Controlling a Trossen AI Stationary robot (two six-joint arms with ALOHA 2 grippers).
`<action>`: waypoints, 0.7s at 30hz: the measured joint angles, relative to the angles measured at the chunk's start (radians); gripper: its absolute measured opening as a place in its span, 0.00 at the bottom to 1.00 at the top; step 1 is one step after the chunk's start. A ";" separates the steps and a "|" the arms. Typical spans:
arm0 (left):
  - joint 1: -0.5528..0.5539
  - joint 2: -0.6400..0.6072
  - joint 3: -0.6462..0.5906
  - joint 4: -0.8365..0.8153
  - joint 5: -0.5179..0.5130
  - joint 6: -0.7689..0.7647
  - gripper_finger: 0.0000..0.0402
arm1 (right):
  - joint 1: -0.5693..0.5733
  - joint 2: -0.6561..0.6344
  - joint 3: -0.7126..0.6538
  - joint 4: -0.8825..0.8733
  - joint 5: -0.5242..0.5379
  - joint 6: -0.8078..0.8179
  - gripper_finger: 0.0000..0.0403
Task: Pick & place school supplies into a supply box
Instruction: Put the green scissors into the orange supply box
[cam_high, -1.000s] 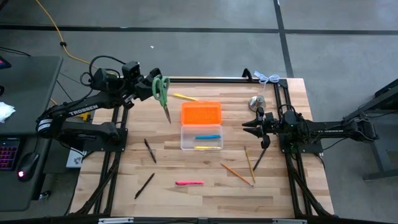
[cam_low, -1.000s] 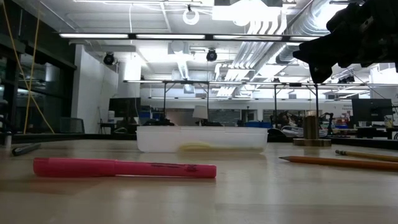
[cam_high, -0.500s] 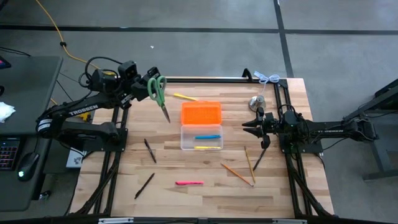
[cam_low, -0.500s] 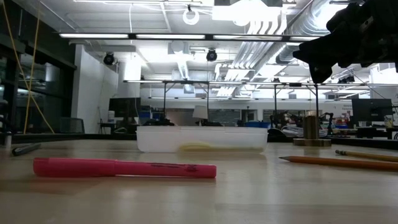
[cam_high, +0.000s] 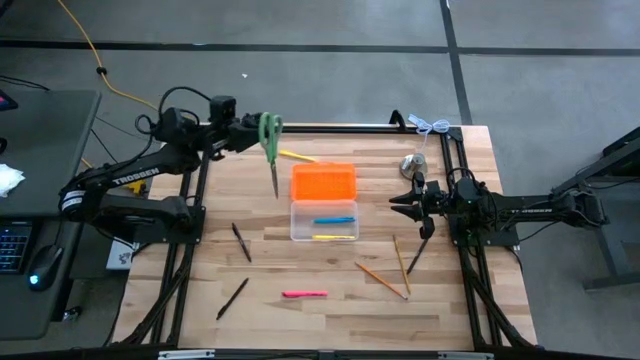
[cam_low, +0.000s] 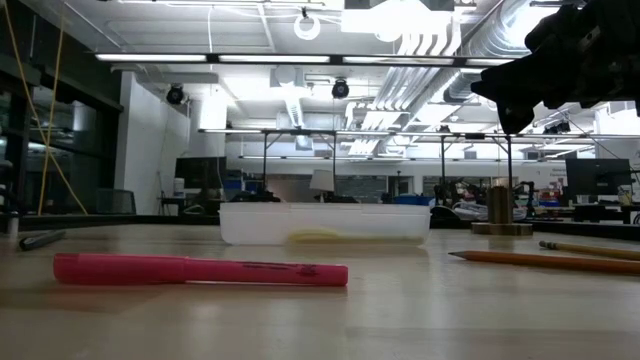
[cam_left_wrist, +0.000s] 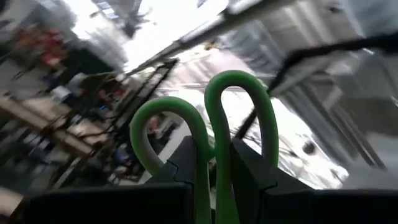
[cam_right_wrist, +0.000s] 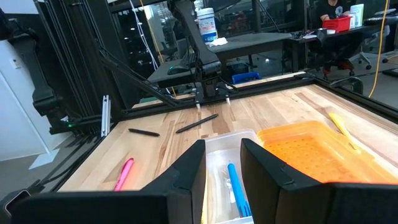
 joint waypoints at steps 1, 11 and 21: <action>0.000 0.000 0.000 -0.023 -0.013 -0.015 0.22 | 0.000 0.000 0.000 0.000 0.000 0.004 0.19; 0.000 0.000 0.000 -0.239 -0.153 -0.124 0.22 | 0.000 0.000 0.000 0.000 0.000 0.007 0.19; 0.000 0.000 0.000 -0.379 -0.261 -0.175 0.22 | 0.000 0.000 0.000 0.000 0.000 0.008 0.19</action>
